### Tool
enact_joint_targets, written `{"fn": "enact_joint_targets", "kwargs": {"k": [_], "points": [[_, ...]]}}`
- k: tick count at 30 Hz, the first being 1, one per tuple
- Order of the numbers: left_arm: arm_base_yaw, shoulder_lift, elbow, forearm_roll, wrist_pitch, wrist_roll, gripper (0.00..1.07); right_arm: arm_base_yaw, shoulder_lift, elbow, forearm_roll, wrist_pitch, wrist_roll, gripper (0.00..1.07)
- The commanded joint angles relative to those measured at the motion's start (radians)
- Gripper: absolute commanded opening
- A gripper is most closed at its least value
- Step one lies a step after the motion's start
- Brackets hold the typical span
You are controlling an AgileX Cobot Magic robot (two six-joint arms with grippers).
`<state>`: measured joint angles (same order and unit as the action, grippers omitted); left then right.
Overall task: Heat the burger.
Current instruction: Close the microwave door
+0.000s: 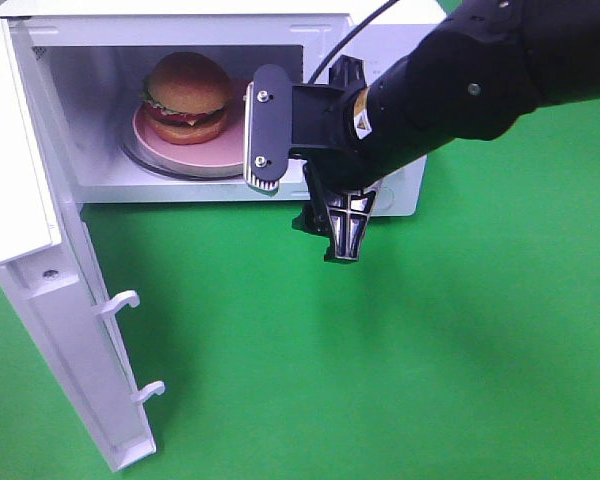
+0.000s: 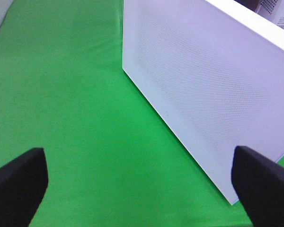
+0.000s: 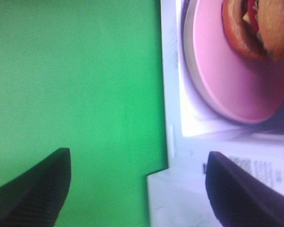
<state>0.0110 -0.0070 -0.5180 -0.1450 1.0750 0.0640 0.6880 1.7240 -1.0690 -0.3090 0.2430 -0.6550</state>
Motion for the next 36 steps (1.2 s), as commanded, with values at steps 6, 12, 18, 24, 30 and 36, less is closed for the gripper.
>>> {"fn": "enact_joint_targets", "kwargs": {"k": [6,12,18,24,30,36], "points": [[-0.006,-0.015,0.004,-0.001,-0.008,0.000,0.98,0.003,-0.113,0.134,-0.001,-0.004,0.227,0.76],[-0.006,-0.015,0.004,-0.001,-0.008,0.000,0.98,0.003,-0.179,0.208,0.006,-0.005,0.355,0.76],[-0.006,-0.015,0.004,-0.001,-0.008,0.000,0.98,0.003,-0.293,0.275,0.086,0.060,0.598,0.76],[-0.006,-0.015,0.004,-0.001,-0.008,0.000,0.98,0.003,-0.376,0.291,0.097,0.165,0.666,0.76],[-0.006,-0.015,0.004,-0.001,-0.008,0.000,0.98,0.003,-0.499,0.292,0.114,0.324,0.691,0.76],[-0.006,-0.015,0.004,-0.001,-0.008,0.000,0.98,0.003,-0.619,0.292,0.110,0.517,0.699,0.76]]}}
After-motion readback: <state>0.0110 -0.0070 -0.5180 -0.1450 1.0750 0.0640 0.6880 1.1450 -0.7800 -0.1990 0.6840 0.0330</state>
